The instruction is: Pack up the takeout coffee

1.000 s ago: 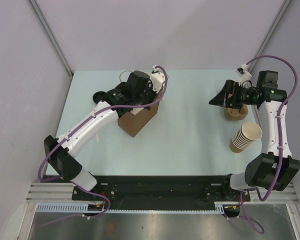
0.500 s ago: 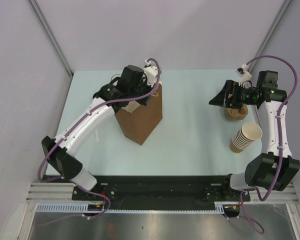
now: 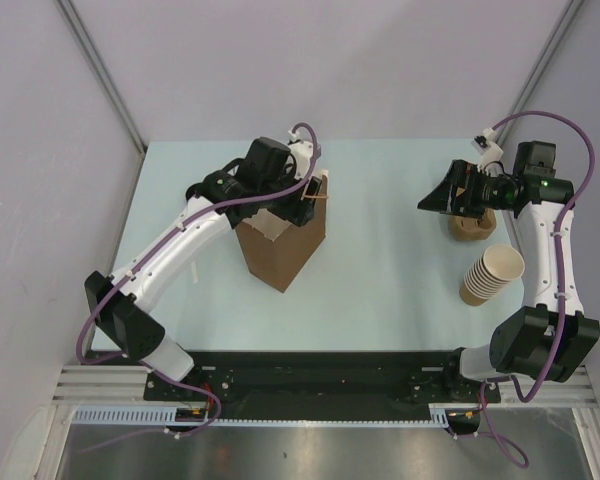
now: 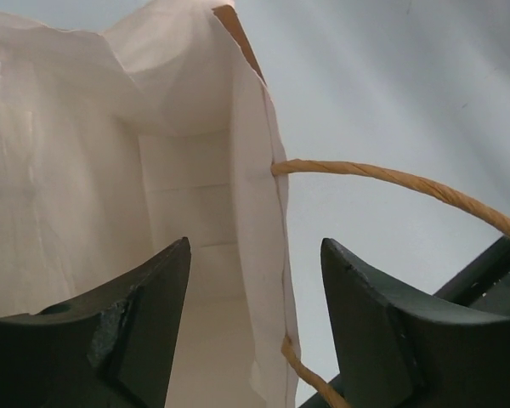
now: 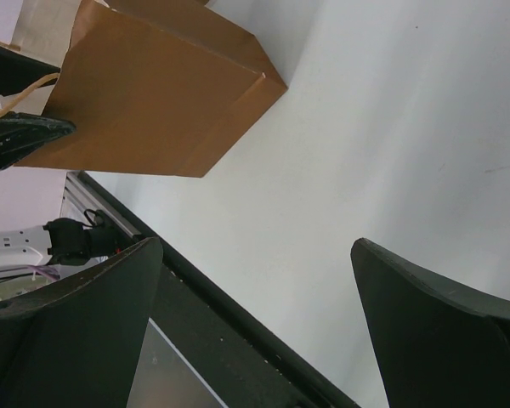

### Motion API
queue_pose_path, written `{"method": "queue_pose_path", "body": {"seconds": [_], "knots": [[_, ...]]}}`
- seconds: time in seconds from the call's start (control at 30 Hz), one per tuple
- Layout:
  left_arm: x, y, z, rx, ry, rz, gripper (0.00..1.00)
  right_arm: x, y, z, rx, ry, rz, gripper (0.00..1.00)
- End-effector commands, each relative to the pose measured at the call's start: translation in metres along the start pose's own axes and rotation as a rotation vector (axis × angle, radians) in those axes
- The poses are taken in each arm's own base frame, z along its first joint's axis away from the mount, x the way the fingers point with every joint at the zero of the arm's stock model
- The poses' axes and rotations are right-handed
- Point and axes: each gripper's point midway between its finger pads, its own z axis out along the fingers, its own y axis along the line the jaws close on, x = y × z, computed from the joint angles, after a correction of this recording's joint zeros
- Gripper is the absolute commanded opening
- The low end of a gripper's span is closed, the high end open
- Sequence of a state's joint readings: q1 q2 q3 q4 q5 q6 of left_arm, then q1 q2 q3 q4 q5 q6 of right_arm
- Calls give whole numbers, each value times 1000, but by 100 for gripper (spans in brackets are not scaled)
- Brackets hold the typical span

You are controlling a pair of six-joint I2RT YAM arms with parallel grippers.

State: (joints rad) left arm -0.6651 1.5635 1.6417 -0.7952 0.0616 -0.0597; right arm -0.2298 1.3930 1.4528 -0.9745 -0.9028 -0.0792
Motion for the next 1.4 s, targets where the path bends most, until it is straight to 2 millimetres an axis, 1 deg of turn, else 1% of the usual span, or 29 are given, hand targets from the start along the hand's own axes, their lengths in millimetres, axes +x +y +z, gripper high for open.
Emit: {"method": "queue_pose_path", "body": {"seconds": [0.0,0.03,0.3,0.57,0.67,0.7,0.73,0.77,0.8,0.83,1.0,1.27,1.37], "knots": [[5,-15,-7,68,20,-52,70,-1,3,-2,-13,-12,-17,100],[5,-15,-8,69,22,-55,71,0,3,-2,-13,-10,-13,100],[28,-15,0,74,110,-56,75,-1,1,-2,-10,-13,-8,100],[32,-3,3,10,123,-51,77,-1,0,-2,-12,-10,-2,100],[38,-2,4,5,142,-34,82,-1,-1,-1,-10,-10,0,100],[39,-1,4,2,145,-27,87,-1,-1,-2,-10,-12,1,100],[40,1,3,-8,148,-26,89,-1,0,-2,-12,-13,0,100],[40,2,2,-11,148,-20,95,-1,-1,-3,-10,-14,2,100],[41,2,1,-13,151,-17,98,-2,-1,-3,-11,-15,3,100],[42,4,0,-24,154,-15,99,-2,-1,-3,-9,-16,5,100],[43,8,-3,-43,157,2,99,-3,-1,-4,-12,-22,6,100],[49,9,-7,-56,177,44,100,-3,-1,-6,-15,-26,13,100],[52,5,-8,-48,186,65,100,-3,0,-7,-14,-29,12,100]]}}
